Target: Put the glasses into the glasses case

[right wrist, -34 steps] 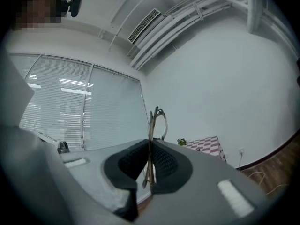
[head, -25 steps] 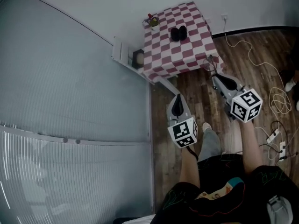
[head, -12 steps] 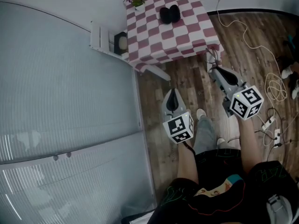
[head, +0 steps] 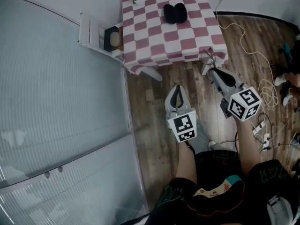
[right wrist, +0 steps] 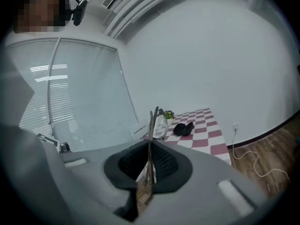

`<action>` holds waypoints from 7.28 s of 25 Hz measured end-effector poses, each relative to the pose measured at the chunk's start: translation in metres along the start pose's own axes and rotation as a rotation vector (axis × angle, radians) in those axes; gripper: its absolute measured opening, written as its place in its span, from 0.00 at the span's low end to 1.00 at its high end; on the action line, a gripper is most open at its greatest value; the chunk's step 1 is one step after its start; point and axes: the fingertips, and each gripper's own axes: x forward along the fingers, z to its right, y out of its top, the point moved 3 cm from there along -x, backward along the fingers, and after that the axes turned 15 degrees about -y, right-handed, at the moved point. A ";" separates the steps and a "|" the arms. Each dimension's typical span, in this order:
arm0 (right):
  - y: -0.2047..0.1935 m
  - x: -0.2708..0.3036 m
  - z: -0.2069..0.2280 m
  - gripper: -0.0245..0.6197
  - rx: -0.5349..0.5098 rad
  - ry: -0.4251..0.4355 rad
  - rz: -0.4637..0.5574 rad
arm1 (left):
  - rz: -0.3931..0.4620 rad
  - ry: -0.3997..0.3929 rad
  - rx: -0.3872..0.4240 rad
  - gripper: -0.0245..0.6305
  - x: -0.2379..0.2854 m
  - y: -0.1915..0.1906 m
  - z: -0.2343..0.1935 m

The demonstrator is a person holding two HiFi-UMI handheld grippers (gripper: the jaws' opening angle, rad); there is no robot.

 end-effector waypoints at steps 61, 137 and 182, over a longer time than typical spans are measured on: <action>0.115 0.285 0.089 0.07 0.134 -0.074 0.035 | -0.042 -0.073 0.050 0.05 0.263 0.103 -0.155; 0.045 0.427 0.123 0.14 0.024 -0.318 -0.368 | -0.084 -0.048 -0.090 0.05 0.362 0.086 -0.264; 0.311 0.336 0.097 0.04 -0.172 -0.146 0.464 | 0.389 0.024 0.198 0.05 0.294 0.323 -0.209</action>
